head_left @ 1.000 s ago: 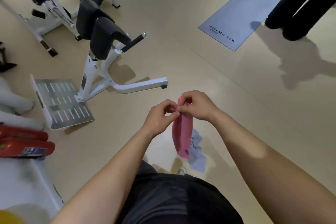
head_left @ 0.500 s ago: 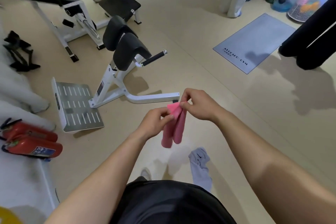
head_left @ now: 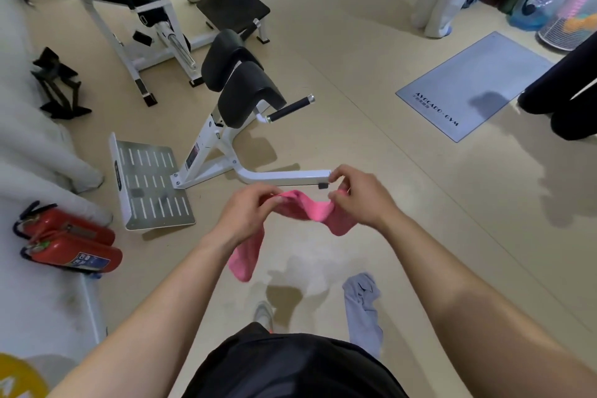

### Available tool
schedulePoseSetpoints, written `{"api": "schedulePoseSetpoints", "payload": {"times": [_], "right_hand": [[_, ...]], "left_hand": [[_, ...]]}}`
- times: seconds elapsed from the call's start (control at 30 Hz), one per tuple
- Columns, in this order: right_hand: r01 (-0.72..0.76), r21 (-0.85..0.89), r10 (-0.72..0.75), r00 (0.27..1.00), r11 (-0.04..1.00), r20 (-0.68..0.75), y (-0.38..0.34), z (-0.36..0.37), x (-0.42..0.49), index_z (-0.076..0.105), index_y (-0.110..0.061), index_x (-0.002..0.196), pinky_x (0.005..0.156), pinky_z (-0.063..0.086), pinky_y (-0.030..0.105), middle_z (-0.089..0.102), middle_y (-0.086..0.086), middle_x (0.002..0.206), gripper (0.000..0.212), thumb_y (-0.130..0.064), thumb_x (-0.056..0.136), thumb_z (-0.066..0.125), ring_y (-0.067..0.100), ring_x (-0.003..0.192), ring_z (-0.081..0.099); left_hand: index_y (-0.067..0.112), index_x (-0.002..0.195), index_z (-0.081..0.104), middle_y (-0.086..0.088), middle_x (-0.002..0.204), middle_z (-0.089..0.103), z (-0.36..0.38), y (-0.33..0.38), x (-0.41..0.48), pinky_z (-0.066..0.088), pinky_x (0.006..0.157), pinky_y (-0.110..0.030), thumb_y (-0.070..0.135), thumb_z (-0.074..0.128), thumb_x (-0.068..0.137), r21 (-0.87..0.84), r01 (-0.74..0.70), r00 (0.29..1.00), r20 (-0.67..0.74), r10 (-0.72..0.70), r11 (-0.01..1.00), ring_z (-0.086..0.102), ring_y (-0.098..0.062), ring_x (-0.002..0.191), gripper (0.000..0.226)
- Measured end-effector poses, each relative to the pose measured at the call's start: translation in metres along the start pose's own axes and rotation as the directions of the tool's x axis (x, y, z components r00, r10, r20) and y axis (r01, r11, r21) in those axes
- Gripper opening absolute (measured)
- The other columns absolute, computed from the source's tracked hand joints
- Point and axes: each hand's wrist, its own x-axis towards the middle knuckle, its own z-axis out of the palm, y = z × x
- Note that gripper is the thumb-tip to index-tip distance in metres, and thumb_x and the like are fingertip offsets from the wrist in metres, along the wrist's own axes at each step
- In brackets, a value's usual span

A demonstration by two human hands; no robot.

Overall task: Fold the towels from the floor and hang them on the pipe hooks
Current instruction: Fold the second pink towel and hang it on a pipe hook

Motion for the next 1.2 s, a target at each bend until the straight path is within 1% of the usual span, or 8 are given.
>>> {"api": "schedulePoseSetpoints", "payload": {"times": [0.1, 0.23, 0.33, 0.5, 0.8, 1.0, 1.07, 1.2], "right_hand": [[0.063, 0.119, -0.07, 0.996, 0.991, 0.055, -0.013, 0.025, -0.006, 0.059, -0.036, 0.126, 0.086, 0.051, 0.032, 0.066, -0.012, 0.08, 0.042, -0.03, 0.085, 0.067, 0.011, 0.093, 0.065], [0.124, 0.146, -0.137, 0.987, 0.982, 0.082, -0.021, 0.036, -0.007, 0.073, -0.033, 0.091, 0.076, 0.052, 0.03, 0.07, -0.016, 0.074, 0.01, -0.03, 0.088, 0.064, -0.002, 0.078, 0.063], [0.135, 0.139, -0.148, 0.985, 0.981, 0.088, -0.021, 0.034, -0.008, 0.073, -0.03, 0.082, 0.075, 0.054, 0.035, 0.068, -0.014, 0.077, 0.006, -0.031, 0.085, 0.068, 0.004, 0.076, 0.062], [0.162, 0.127, -0.172, 0.983, 0.978, 0.07, -0.019, 0.018, -0.006, 0.068, -0.033, 0.076, 0.07, 0.05, 0.031, 0.064, -0.014, 0.07, 0.012, -0.026, 0.086, 0.068, 0.004, 0.068, 0.058], [0.021, 0.047, -0.018, 0.998, 0.999, -0.054, 0.013, -0.016, -0.001, 0.07, -0.031, 0.083, 0.072, 0.053, 0.033, 0.068, -0.011, 0.078, 0.009, -0.027, 0.088, 0.064, 0.013, 0.076, 0.064], [-0.102, 0.01, 0.103, 0.985, 0.995, -0.141, 0.032, -0.024, -0.002, 0.067, -0.033, 0.078, 0.075, 0.056, 0.038, 0.071, -0.011, 0.081, 0.01, -0.033, 0.086, 0.062, 0.018, 0.083, 0.066], [-0.104, 0.039, 0.108, 0.985, 0.994, -0.132, 0.03, -0.019, -0.006, 0.069, -0.033, 0.082, 0.075, 0.055, 0.033, 0.071, -0.012, 0.081, 0.007, -0.029, 0.083, 0.064, 0.015, 0.084, 0.066], [0.034, 0.155, -0.03, 0.999, 0.987, -0.025, 0.006, 0.0, -0.016, 0.073, -0.029, 0.095, 0.065, 0.039, 0.004, 0.07, -0.01, 0.083, 0.027, -0.007, 0.081, 0.067, -0.001, 0.078, 0.062]], "left_hand": [[0.045, 0.102, 0.064, 0.023, 0.085, 0.066, 0.004, 0.021, 0.004, 0.049, 0.083, -0.034, 0.051, 0.055, 0.086, 0.029, -0.093, 0.996, 0.021, 0.092, 0.995, 0.06, -0.003, 0.089, 0.019], [0.04, 0.095, 0.073, 0.017, 0.084, 0.068, 0.007, 0.025, -0.005, 0.05, 0.078, -0.036, 0.046, 0.062, 0.087, 0.017, -0.078, 0.997, -0.005, 0.078, 0.997, 0.062, -0.004, 0.086, 0.014], [0.035, 0.091, 0.075, 0.018, 0.085, 0.071, 0.008, 0.022, -0.015, 0.05, 0.077, -0.033, 0.043, 0.066, 0.086, -0.02, -0.038, 0.999, -0.038, 0.038, 0.999, 0.062, -0.004, 0.085, 0.013], [0.027, 0.086, 0.074, 0.014, 0.075, 0.07, 0.007, 0.012, -0.025, 0.045, 0.068, -0.027, 0.031, 0.069, 0.088, -0.028, 0.069, 0.997, -0.027, -0.07, 0.997, 0.059, -0.002, 0.073, 0.007], [0.036, 0.081, 0.068, 0.014, 0.073, 0.068, -0.016, -0.025, -0.049, 0.044, 0.066, -0.028, 0.021, 0.065, 0.092, 0.029, 0.21, 0.977, -0.053, -0.208, 0.977, 0.06, -0.004, 0.071, 0.019], [0.04, 0.079, 0.069, 0.011, 0.071, 0.07, -0.04, -0.034, -0.057, 0.044, 0.063, -0.025, 0.017, 0.07, 0.089, -0.008, 0.248, 0.953, -0.177, -0.246, 0.969, 0.058, -0.002, 0.064, 0.024], [0.039, 0.078, 0.069, 0.01, 0.071, 0.07, -0.04, -0.023, -0.055, 0.043, 0.062, -0.023, 0.017, 0.07, 0.089, -0.049, 0.221, 0.954, -0.198, -0.227, 0.974, 0.056, 0.0, 0.062, 0.024], [0.032, 0.085, 0.07, 0.011, 0.076, 0.07, -0.015, 0.017, -0.042, 0.045, 0.065, -0.02, 0.025, 0.072, 0.088, -0.138, 0.125, 0.979, -0.142, -0.145, 0.982, 0.06, -0.002, 0.069, 0.008]]}}
